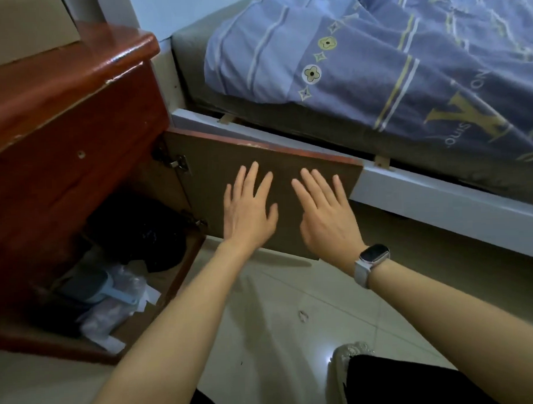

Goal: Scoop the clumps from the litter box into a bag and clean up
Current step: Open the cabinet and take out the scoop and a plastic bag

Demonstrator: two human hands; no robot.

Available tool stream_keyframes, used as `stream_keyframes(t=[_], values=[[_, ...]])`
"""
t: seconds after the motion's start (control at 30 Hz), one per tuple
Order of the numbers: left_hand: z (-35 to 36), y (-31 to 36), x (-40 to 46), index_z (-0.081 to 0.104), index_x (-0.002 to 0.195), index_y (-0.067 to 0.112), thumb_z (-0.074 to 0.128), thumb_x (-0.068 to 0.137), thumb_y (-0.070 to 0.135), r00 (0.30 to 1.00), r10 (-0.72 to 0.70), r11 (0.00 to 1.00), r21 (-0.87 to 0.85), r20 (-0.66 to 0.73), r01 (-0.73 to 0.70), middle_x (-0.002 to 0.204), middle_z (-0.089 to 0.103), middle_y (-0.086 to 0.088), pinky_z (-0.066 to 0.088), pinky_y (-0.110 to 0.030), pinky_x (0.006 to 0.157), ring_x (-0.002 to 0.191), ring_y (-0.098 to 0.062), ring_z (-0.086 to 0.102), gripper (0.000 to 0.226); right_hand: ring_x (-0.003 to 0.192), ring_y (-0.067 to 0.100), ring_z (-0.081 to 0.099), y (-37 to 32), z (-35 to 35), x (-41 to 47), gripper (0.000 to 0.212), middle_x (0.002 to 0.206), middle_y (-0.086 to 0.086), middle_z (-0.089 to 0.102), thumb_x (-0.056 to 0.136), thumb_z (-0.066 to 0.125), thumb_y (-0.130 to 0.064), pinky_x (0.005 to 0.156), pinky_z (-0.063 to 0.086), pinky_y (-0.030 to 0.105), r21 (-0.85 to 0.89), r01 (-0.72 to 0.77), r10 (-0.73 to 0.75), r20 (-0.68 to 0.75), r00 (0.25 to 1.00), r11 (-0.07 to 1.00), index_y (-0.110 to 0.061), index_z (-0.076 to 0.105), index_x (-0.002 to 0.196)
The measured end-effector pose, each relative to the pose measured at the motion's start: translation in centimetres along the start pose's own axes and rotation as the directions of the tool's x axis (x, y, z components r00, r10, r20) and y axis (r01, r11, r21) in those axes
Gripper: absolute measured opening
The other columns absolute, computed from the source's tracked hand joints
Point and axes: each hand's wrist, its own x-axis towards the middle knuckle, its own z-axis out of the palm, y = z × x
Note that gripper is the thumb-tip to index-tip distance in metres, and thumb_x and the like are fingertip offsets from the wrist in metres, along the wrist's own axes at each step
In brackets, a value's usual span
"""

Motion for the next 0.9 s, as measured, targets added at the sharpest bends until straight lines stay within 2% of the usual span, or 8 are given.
stream_keyframes(t=[0.13, 0.27, 0.4, 0.5, 0.6, 0.7, 0.77, 0.9], values=[[3.4, -4.6, -6.6, 0.01, 0.148, 0.028, 0.041, 0.095, 0.037, 0.956, -0.265, 0.964, 0.038, 0.126, 0.263, 0.157, -0.004, -0.002, 0.005, -0.046, 0.115, 0.144, -0.022, -0.006, 0.062, 0.143, 0.025, 0.013, -2.6, 3.6, -1.4, 0.058, 0.153, 0.008, 0.021, 0.09, 0.045, -0.015, 0.115, 0.005, 0.042, 0.127, 0.104, -0.131, 0.229, 0.964, 0.986, -0.014, 0.025, 0.144], [5.8, -10.0, -12.3, 0.012, 0.148, 0.022, 0.04, 0.095, 0.033, 0.873, -0.463, 0.886, 0.076, 0.152, 0.457, 0.157, 0.001, -0.003, 0.013, -0.045, 0.115, 0.144, -0.023, -0.001, 0.062, 0.142, 0.023, 0.009, -5.2, 9.4, -2.2, 0.055, 0.154, 0.006, 0.013, 0.094, 0.034, -0.018, 0.115, 0.01, 0.038, 0.243, 0.165, -0.262, 0.452, 0.852, 0.956, -0.017, 0.015, 0.146], [8.1, -15.1, -16.5, 0.018, 0.147, 0.017, 0.038, 0.094, 0.033, 0.781, -0.604, 0.796, 0.18, 0.158, 0.578, 0.155, 0.012, -0.008, 0.019, -0.045, 0.113, 0.143, -0.027, 0.008, 0.059, 0.142, 0.021, 0.01, -9.3, 14.6, -1.9, 0.054, 0.155, 0.004, 0.011, 0.096, 0.032, -0.02, 0.115, 0.013, 0.035, 0.346, 0.264, -0.42, 0.529, 0.738, 0.9, -0.018, 0.012, 0.146], [9.8, -18.0, -19.4, 0.037, 0.14, 0.012, 0.041, 0.085, 0.03, 0.739, -0.668, 0.741, 0.175, 0.085, 0.649, 0.146, 0.034, -0.015, 0.033, -0.05, 0.104, 0.134, -0.034, 0.031, 0.058, 0.14, 0.022, 0.018, -13.2, 18.2, 0.3, 0.051, 0.153, 0.005, 0.019, 0.098, 0.032, -0.021, 0.112, 0.021, 0.034, 0.433, 0.31, -0.516, 0.522, 0.679, 0.846, -0.015, 0.017, 0.146], [11.4, -19.5, -22.4, 0.034, 0.141, 0.015, 0.059, 0.081, 0.021, 0.672, -0.736, 0.674, 0.189, 0.087, 0.714, 0.145, 0.034, -0.007, 0.037, -0.047, 0.101, 0.134, -0.026, 0.032, 0.065, 0.13, 0.027, 0.032, -17.9, 21.5, 2.7, 0.047, 0.143, 0.01, 0.035, 0.097, 0.036, -0.023, 0.104, 0.033, 0.036, 0.519, 0.268, -0.535, 0.479, 0.696, 0.812, -0.012, 0.029, 0.141], [12.7, -20.3, -24.9, 0.056, 0.121, 0.002, 0.081, 0.055, 0.008, 0.694, -0.719, 0.691, 0.156, 0.045, 0.706, 0.119, 0.059, -0.018, 0.055, -0.046, 0.078, 0.109, -0.038, 0.058, 0.071, 0.122, 0.033, 0.039, -23.0, 24.2, 4.5, 0.045, 0.134, 0.017, 0.043, 0.095, 0.042, -0.027, 0.096, 0.037, 0.037, 0.58, 0.248, -0.545, 0.419, 0.726, 0.776, -0.007, 0.038, 0.135], [13.1, -21.0, -25.8, 0.058, 0.118, 0.001, 0.08, 0.055, 0.005, 0.7, -0.714, 0.691, 0.145, -0.011, 0.708, 0.115, 0.062, -0.019, 0.055, -0.043, 0.072, 0.102, -0.038, 0.062, 0.067, 0.121, 0.034, 0.038, -26.3, 25.6, 5.7, 0.057, 0.135, 0.019, 0.039, 0.092, 0.047, -0.038, 0.097, 0.033, 0.036, 0.612, 0.218, -0.533, 0.395, 0.748, 0.76, -0.006, 0.033, 0.137], [13.1, -21.5, -26.7, 0.056, 0.123, 0.005, 0.067, 0.065, 0.002, 0.739, -0.667, 0.727, 0.135, -0.09, 0.673, 0.12, 0.06, -0.014, 0.054, -0.038, 0.067, 0.1, -0.033, 0.062, 0.059, 0.135, 0.034, 0.021, -32.5, 27.1, 7.2, 0.093, 0.149, 0.018, 0.017, 0.082, 0.057, -0.053, 0.109, 0.024, 0.038, 0.703, 0.001, -0.462, 0.467, 0.753, 0.711, -0.006, 0.007, 0.146]])
